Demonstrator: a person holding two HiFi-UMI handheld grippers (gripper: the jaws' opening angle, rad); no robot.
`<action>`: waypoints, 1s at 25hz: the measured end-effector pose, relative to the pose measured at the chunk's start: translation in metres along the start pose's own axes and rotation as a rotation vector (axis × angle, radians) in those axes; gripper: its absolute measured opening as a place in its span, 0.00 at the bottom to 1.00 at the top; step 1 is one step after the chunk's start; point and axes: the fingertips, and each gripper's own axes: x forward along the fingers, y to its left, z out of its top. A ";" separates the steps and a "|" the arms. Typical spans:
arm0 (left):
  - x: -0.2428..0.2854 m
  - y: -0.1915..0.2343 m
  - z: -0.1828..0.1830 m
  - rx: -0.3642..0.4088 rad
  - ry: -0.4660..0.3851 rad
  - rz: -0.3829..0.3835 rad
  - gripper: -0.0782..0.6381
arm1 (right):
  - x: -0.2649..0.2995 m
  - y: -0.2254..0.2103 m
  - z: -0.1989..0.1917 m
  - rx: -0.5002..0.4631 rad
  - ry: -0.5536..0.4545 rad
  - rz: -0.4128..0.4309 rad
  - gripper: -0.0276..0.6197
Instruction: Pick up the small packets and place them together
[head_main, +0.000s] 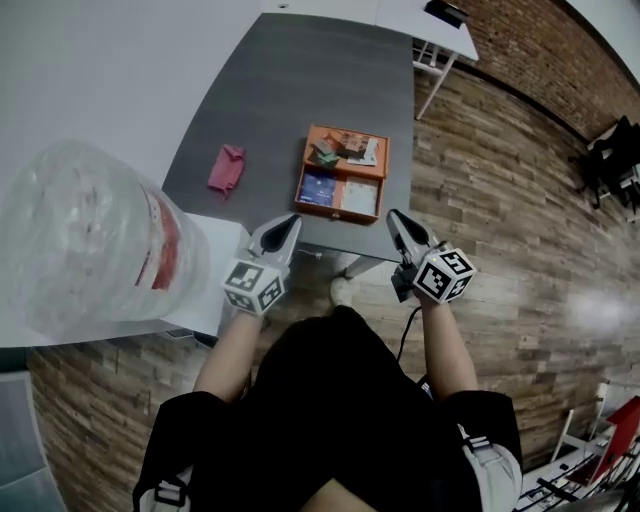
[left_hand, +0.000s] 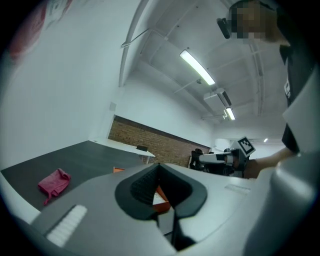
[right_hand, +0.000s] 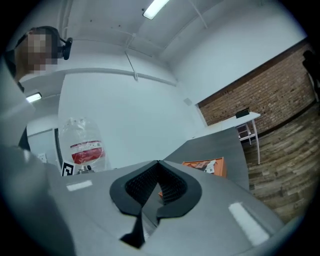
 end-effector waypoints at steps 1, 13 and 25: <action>-0.002 -0.001 0.001 0.009 -0.005 -0.006 0.11 | -0.008 0.006 -0.001 -0.023 -0.003 -0.013 0.05; -0.038 -0.037 -0.002 0.041 -0.052 -0.048 0.11 | -0.068 0.036 -0.004 -0.135 -0.137 -0.147 0.05; -0.025 -0.060 0.007 0.059 -0.111 0.006 0.11 | -0.079 0.011 0.007 -0.203 -0.159 -0.130 0.05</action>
